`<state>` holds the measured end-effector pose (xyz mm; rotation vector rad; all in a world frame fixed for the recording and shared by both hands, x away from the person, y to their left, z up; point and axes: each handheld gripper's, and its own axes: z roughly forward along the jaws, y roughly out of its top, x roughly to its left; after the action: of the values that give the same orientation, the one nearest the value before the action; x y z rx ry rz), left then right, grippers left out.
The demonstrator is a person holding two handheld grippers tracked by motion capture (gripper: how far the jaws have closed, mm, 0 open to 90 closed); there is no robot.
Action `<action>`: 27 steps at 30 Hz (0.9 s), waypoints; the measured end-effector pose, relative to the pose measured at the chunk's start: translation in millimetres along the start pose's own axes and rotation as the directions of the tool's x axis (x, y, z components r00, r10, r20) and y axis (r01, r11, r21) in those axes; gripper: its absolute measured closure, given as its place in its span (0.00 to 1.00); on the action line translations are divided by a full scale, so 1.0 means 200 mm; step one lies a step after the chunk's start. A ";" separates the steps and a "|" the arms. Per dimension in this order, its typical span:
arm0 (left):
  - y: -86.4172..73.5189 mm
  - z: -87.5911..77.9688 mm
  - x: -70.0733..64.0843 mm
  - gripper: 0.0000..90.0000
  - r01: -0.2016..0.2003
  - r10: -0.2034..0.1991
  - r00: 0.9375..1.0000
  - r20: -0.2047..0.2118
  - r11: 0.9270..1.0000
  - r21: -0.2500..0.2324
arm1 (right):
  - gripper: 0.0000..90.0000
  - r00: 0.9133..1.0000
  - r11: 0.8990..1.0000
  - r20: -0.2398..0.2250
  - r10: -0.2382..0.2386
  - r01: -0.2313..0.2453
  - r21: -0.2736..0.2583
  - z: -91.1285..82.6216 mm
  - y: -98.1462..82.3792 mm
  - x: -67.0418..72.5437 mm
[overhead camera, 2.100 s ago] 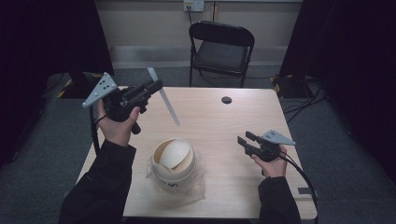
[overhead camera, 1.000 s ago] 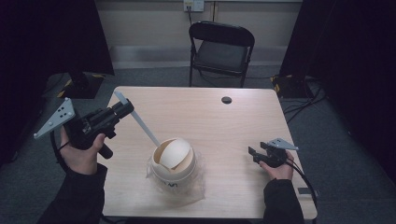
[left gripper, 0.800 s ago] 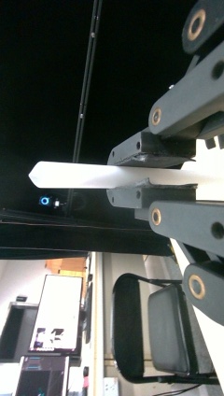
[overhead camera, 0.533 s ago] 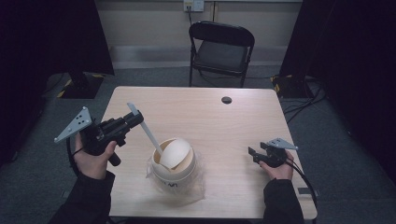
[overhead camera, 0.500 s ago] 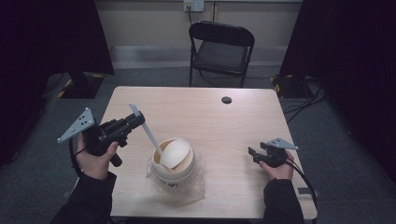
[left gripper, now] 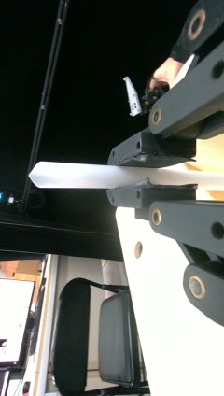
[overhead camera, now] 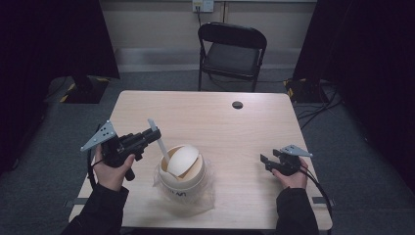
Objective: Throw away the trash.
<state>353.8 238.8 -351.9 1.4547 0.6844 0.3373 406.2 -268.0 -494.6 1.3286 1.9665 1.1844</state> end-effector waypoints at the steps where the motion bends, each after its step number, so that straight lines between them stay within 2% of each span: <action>1: -0.01 0.00 0.00 0.89 0.001 -0.001 1.000 -0.002 1.000 0.005 | 0.42 1.000 1.000 0.000 0.000 0.000 0.000 0.00 0.00 0.00; 6: -0.06 0.00 0.02 0.89 0.015 -0.014 1.000 -0.014 0.999 0.037 | 0.42 1.000 1.000 0.001 0.001 -0.001 0.001 0.00 0.00 0.00; 9: -0.08 -0.01 0.04 0.81 0.025 -0.025 1.000 -0.014 0.999 0.044 | 0.42 1.000 1.000 0.001 0.001 -0.001 0.003 0.00 0.00 0.00; 10: -0.08 -0.01 0.04 0.81 0.025 -0.024 1.000 -0.017 0.999 0.042 | 0.42 1.000 1.000 0.001 0.001 -0.001 0.003 0.00 0.00 0.00; 11: -0.08 -0.03 0.05 0.73 0.016 -0.015 0.999 -0.034 0.999 0.040 | 0.42 1.000 1.000 0.002 0.001 -0.001 0.002 0.00 0.00 0.00; 12: -0.08 -0.03 0.05 0.68 0.016 -0.015 0.999 -0.034 0.999 0.040 | 0.42 1.000 1.000 0.002 0.001 -0.001 0.002 0.00 0.00 0.00; 13: -0.08 -0.05 0.05 0.68 0.012 -0.011 0.999 -0.044 0.999 0.031 | 0.42 1.000 1.000 0.003 0.001 -0.001 0.002 0.00 0.00 0.00; 14: -0.08 -0.08 0.05 0.62 0.001 0.000 0.998 -0.057 1.000 0.022 | 0.41 1.000 1.000 0.005 0.005 -0.005 0.001 0.00 0.00 0.00; 15: -0.08 -0.08 0.05 0.58 0.001 0.000 0.998 -0.057 1.000 0.022 | 0.41 1.000 1.000 0.005 0.005 -0.005 0.001 0.00 0.00 0.00; 16: -0.09 -0.10 0.05 0.58 0.002 -0.001 0.998 -0.069 1.000 0.012 | 0.41 1.000 1.000 0.005 0.004 -0.004 -0.003 0.00 0.00 0.00; 18: -0.10 -0.15 0.06 0.52 -0.010 0.012 0.995 -0.095 1.000 0.012 | 0.40 1.000 1.000 0.011 0.004 -0.004 -0.003 0.00 0.00 -0.01; 19: -0.12 -0.20 0.08 0.49 -0.020 0.023 0.991 -0.130 0.999 0.027 | 0.40 1.000 1.000 0.016 0.009 -0.008 -0.006 -0.01 0.00 -0.01; 20: -0.12 -0.20 0.08 0.47 -0.020 0.023 0.991 -0.130 0.999 0.027 | 0.40 1.000 1.000 0.016 0.009 -0.008 -0.006 -0.01 0.00 -0.01; 21: -0.14 -0.22 0.09 0.47 -0.019 0.024 0.987 -0.157 0.999 0.038 | 0.39 1.000 1.000 0.018 0.011 -0.011 -0.006 -0.01 0.00 -0.01; 22: -0.19 -0.26 0.12 0.43 -0.030 0.050 0.974 -0.220 0.995 0.094 | 0.38 1.000 1.000 0.021 0.013 -0.013 -0.009 -0.01 0.00 -0.02; 23: -0.22 -0.28 0.15 0.43 -0.024 0.057 0.965 -0.258 0.991 0.130 | 0.37 1.000 1.000 0.022 0.015 -0.014 -0.010 -0.01 0.00 -0.02; 24: -0.25 -0.29 0.17 0.42 0.000 0.047 0.956 -0.289 0.987 0.161 | 0.37 1.000 1.000 0.024 0.017 -0.017 -0.009 -0.01 0.00 -0.02; 25: -0.25 -0.29 0.17 0.40 0.000 0.047 0.956 -0.289 0.987 0.161 | 0.37 1.000 1.000 0.024 0.017 -0.017 -0.009 -0.01 0.00 -0.02; 26: -0.32 -0.31 0.22 0.40 0.045 0.029 0.942 -0.335 0.976 0.211 | 0.36 0.999 1.000 0.028 0.018 -0.018 -0.006 -0.01 0.00 -0.02; 27: -0.36 -0.32 0.25 0.40 0.053 0.036 0.932 -0.359 0.970 0.237 | 0.36 0.999 1.000 0.029 0.021 -0.020 -0.006 -0.01 0.00 -0.03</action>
<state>339.1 310.7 -430.7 1.6391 1.0595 0.5384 406.3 -273.7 -494.5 1.3588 1.9318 1.1727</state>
